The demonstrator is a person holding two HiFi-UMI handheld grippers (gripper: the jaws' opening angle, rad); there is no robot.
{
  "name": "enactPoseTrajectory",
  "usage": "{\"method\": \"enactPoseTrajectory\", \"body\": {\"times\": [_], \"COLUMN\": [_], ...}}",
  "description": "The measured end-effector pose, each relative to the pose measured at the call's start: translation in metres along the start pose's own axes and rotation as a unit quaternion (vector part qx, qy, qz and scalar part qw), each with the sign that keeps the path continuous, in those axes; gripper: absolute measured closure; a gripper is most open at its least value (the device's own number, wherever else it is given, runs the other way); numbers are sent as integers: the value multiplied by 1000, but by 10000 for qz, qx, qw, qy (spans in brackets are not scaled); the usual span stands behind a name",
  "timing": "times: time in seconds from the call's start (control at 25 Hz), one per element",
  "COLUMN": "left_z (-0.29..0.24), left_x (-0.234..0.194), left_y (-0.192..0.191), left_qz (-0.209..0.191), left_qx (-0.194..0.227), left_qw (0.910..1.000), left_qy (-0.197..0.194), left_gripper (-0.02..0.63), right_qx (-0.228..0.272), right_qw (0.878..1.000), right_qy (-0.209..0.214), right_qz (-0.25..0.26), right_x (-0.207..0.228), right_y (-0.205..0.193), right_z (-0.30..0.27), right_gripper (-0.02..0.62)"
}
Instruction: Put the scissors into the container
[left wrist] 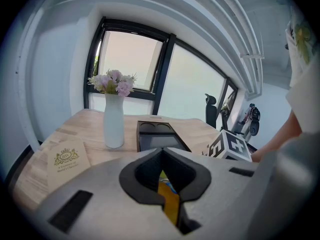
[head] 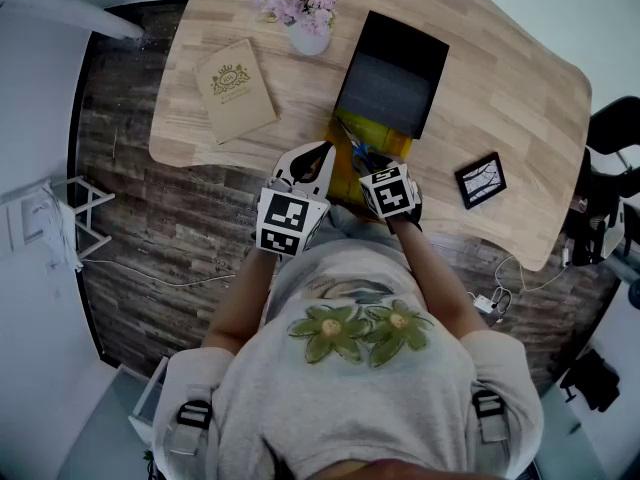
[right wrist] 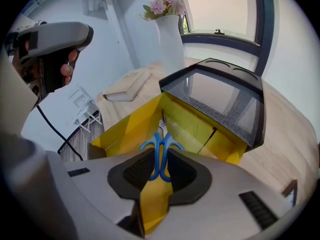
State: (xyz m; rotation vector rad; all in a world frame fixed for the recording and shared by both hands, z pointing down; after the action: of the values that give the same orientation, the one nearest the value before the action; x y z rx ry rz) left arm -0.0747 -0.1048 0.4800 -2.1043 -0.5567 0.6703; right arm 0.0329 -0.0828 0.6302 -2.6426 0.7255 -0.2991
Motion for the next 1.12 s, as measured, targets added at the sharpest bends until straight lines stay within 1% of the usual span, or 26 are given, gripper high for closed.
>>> {"method": "enactPoseTrajectory", "body": {"times": [1.12], "left_z": [-2], "left_x": [0], "left_y": [-1], "left_qz": [39], "left_qx": [-45], "left_qw": [10000], "left_qy": [-14], "left_gripper": [598], "right_qx": [-344], "right_qw": [9993], "right_qy": [62], "right_qz": [161], "right_x": [-3], "right_y": [-7], "right_z": [-12], "right_gripper": [514]}}
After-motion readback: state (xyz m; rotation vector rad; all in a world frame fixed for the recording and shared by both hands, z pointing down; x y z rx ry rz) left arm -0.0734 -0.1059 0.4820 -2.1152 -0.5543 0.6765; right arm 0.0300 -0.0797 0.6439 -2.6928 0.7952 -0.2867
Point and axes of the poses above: the fingertips, and each gripper's own axes: z backward along the fingers, x to its right, y out of its top, the point moved 3 cm from there along z, backward along the fingers, and after that the axes turned 4 degrees about -y, right-handed, at the moved point
